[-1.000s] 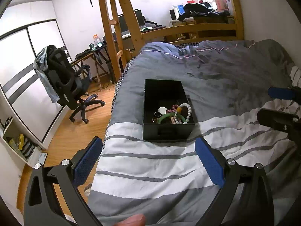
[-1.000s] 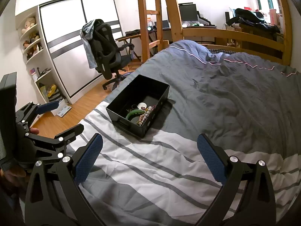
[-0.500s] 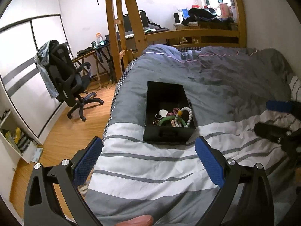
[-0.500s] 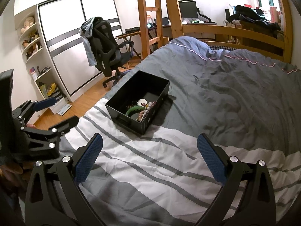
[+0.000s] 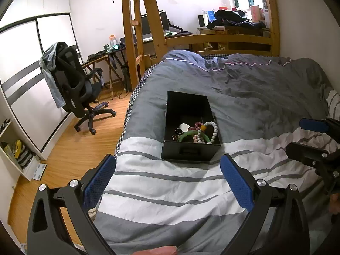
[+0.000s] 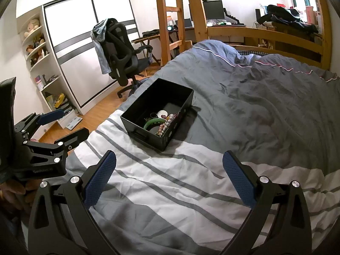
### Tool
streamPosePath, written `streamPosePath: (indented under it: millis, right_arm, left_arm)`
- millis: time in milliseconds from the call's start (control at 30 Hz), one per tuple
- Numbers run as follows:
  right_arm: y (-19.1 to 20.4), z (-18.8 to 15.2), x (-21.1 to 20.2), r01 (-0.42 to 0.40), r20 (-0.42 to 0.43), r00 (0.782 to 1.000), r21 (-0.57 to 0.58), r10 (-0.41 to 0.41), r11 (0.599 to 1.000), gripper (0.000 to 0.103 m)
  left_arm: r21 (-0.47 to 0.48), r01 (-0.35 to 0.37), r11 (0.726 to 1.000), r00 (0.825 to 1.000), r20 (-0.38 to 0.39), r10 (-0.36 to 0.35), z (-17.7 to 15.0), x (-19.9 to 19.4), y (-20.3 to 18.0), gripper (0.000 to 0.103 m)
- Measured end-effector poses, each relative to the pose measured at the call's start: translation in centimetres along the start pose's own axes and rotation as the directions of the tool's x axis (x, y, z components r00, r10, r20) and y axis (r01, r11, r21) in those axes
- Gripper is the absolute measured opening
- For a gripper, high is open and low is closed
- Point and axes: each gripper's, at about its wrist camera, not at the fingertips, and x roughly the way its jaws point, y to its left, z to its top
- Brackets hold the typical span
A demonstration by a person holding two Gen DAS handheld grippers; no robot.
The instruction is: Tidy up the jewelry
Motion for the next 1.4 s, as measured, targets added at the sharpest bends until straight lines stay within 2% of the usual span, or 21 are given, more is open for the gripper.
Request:
streamPosePath:
  millis: [1400]
  right_arm:
    - [-0.04,-0.52,0.24,-0.004,-0.005,1.000,0.003,0.004,1.000,0.099]
  left_arm:
    - [0.044,-0.012,0.999,1.000,-0.026,0.013,-0.81,0.76,-0.46,0.097]
